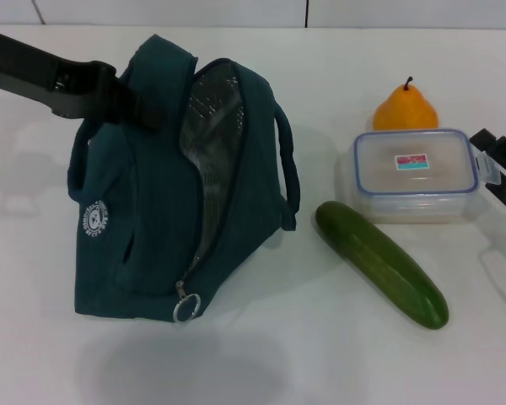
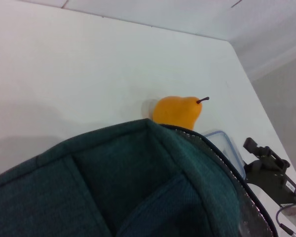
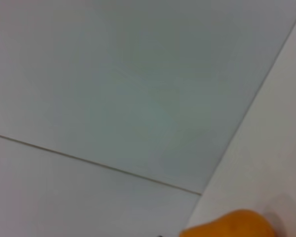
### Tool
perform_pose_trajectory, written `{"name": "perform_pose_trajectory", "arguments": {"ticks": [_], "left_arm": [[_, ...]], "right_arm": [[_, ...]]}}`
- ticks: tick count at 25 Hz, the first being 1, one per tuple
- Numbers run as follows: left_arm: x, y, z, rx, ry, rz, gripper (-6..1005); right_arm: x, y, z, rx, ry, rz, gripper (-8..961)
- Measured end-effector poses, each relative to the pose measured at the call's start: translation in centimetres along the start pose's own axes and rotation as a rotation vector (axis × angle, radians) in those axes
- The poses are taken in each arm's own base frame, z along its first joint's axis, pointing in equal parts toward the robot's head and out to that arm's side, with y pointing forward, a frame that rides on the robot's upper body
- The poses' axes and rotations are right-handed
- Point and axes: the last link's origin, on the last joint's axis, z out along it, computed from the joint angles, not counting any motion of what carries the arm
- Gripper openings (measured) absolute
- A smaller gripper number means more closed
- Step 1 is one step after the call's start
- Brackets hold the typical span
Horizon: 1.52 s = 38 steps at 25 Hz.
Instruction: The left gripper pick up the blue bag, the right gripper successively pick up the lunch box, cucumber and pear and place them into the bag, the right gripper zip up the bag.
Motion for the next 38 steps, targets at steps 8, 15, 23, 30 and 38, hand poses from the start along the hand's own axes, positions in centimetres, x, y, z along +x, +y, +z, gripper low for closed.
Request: {"name": "perform_pose_trajectory", "arguments": {"ticks": [8,15,23,30,38], "left_arm": [[0.0,0.1,0.0,0.005,0.002,0.006,45],[-0.1,0.0,0.0,0.005,0.000,0.005,45],[0.0,0.0,-0.1,0.006,0.000,0.006,45],[0.0,0.1,-0.1,0.007,-0.002,0.009,45],[0.0,0.1,0.0,0.008,-0.008,0.011,45]], "right_arm": [[0.2,-0.2,0.5,0.028,0.039,-0.042,442],[0.2,-0.2,0.7,0.028,0.045,-0.065,290],[0.3,-0.1,0.7,0.020,0.060,-0.093,134],[0.3,0.0,0.8,0.014,0.060,-0.101,113],[0.1,0.9,0.7,-0.046,0.043,-0.111,112]]}}
